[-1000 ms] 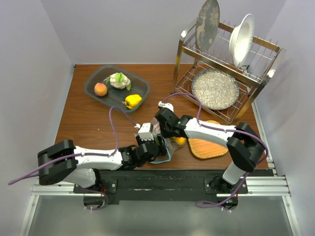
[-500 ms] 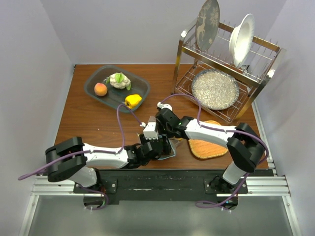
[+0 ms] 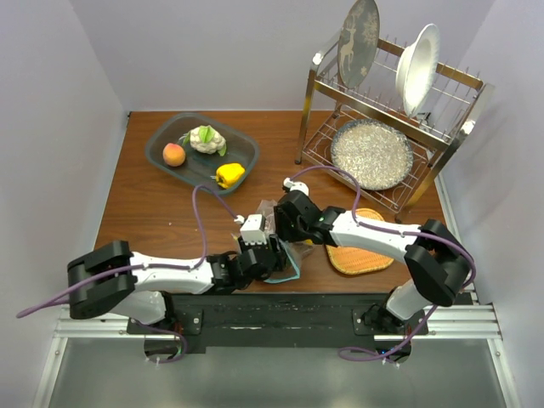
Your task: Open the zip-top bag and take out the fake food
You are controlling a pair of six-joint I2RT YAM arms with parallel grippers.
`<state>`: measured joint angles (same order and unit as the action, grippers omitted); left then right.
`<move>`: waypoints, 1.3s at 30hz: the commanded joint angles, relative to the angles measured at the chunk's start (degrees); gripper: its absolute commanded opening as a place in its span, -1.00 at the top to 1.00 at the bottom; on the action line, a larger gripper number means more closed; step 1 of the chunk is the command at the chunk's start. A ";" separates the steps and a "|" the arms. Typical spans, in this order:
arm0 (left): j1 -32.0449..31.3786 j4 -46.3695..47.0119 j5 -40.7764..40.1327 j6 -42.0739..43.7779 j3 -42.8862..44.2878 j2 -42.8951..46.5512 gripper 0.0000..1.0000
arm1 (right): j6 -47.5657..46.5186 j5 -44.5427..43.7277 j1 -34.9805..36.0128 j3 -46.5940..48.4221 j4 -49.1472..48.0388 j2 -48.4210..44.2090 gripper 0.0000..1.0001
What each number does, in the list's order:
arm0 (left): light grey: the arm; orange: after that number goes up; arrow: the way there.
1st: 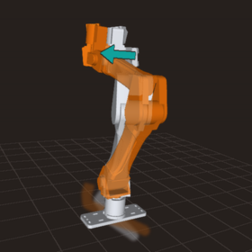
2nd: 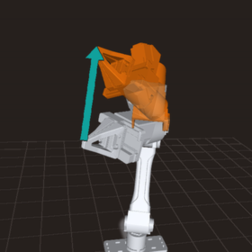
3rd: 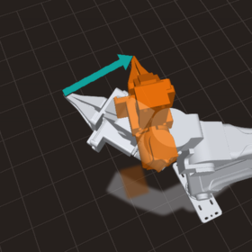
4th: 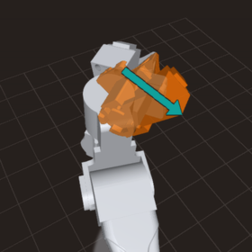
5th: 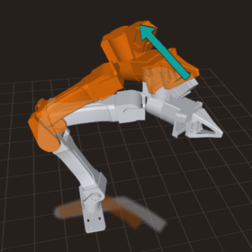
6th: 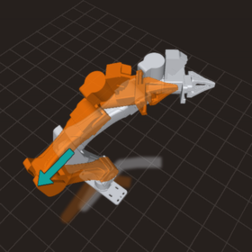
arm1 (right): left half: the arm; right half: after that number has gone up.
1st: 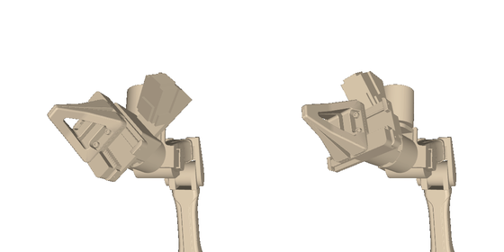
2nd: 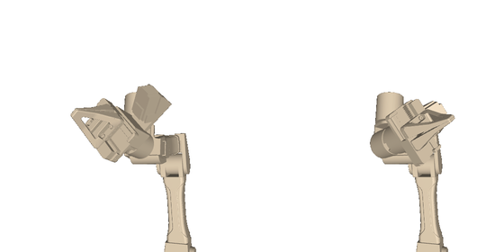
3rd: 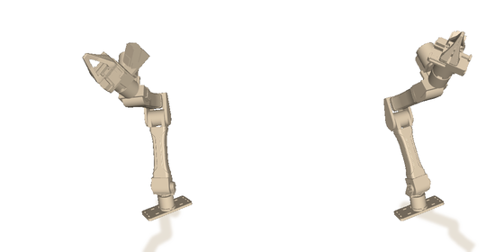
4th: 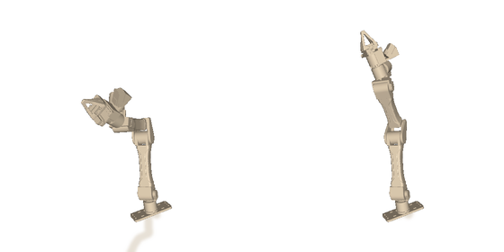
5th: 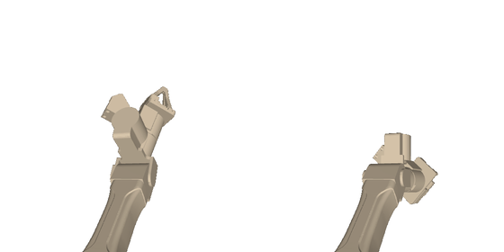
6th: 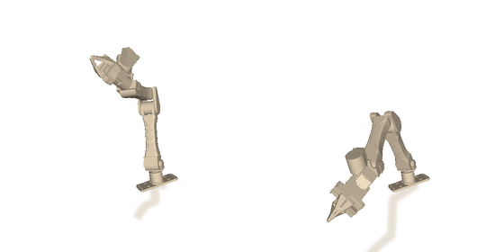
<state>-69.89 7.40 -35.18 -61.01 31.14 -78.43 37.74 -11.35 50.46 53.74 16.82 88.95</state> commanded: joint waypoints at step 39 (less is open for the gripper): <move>13.59 -37.03 -4.35 14.93 20.36 29.23 0.74 | -0.56 -0.08 -4.14 -1.09 0.41 -5.61 -0.17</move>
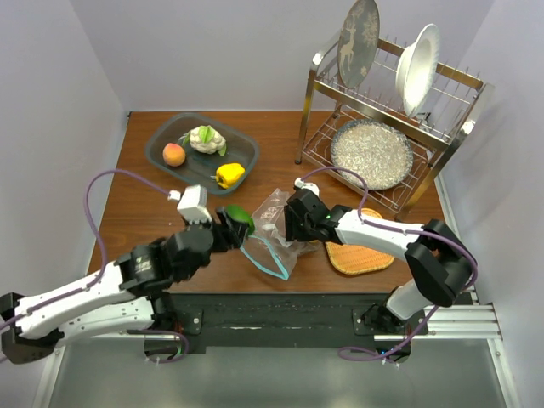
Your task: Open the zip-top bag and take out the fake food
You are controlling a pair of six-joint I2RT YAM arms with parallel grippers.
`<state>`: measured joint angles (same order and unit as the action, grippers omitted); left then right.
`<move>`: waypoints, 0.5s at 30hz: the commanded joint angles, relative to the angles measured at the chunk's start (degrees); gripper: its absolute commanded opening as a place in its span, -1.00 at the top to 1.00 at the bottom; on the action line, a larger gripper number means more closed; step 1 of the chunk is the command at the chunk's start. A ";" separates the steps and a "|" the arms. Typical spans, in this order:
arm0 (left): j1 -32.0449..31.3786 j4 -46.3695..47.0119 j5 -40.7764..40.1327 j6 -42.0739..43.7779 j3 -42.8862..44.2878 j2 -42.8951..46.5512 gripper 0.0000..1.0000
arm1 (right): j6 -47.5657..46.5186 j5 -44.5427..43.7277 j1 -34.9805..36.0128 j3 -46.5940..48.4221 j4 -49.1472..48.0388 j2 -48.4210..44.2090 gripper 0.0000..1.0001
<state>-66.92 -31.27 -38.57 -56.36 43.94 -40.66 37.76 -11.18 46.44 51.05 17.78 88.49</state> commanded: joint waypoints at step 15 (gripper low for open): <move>53.11 26.26 21.79 20.41 17.22 -43.08 0.38 | -2.25 1.60 1.29 1.25 4.89 -14.74 -0.24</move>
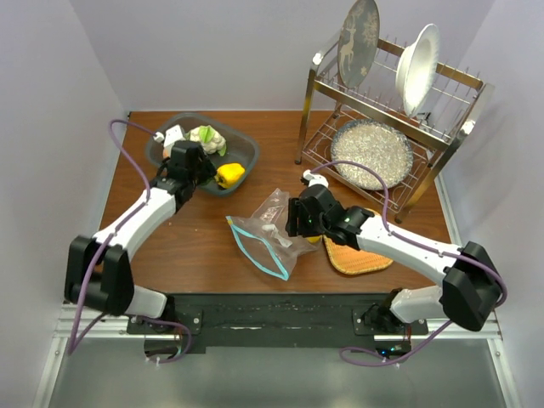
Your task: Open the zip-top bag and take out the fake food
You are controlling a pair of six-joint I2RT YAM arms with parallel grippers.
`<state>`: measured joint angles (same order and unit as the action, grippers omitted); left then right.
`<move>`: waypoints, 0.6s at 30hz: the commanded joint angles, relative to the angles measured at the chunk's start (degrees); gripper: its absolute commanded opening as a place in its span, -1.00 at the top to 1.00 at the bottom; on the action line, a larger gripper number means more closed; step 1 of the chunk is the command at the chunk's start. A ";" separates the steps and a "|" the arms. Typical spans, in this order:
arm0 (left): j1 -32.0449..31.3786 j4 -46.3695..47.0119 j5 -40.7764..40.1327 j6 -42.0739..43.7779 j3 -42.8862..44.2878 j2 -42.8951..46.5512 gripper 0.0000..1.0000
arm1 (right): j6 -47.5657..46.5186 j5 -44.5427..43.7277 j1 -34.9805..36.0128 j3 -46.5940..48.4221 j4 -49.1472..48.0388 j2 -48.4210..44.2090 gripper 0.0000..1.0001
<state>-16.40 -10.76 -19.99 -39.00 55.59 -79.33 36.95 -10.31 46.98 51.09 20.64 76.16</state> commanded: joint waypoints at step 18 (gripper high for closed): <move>-6.33 -2.57 6.90 2.27 -8.64 16.82 -0.19 | -5.04 -3.14 -5.93 4.02 6.16 -1.37 -0.53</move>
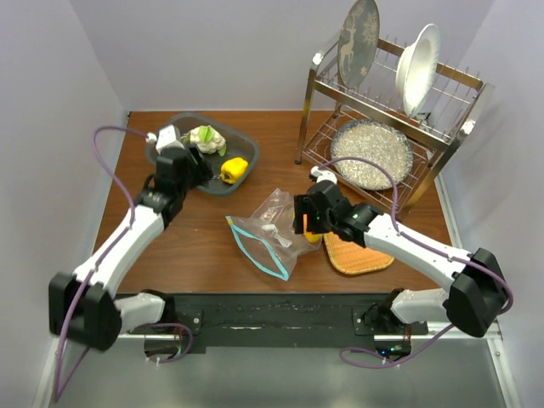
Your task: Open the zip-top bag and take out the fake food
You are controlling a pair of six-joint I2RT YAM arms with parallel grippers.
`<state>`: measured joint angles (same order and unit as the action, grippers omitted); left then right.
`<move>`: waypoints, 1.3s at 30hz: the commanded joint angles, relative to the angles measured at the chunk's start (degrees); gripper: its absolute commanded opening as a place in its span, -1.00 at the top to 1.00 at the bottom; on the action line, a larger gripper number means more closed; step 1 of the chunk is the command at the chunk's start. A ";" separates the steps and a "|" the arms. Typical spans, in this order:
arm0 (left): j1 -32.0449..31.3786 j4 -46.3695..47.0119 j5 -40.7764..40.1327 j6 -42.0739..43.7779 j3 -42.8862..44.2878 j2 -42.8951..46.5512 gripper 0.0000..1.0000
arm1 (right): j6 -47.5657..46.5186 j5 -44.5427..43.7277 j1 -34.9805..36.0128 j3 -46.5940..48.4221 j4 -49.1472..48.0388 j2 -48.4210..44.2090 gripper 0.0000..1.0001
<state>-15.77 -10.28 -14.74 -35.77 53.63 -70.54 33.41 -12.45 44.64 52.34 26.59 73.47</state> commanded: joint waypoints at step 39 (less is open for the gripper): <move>-44.08 15.47 -11.01 -25.66 -34.80 4.63 1.00 | 2.72 -6.00 2.82 7.95 5.21 3.27 1.00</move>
<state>-59.37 2.79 -20.27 -56.71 21.85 -65.78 36.62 -13.28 47.70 55.53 27.24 82.11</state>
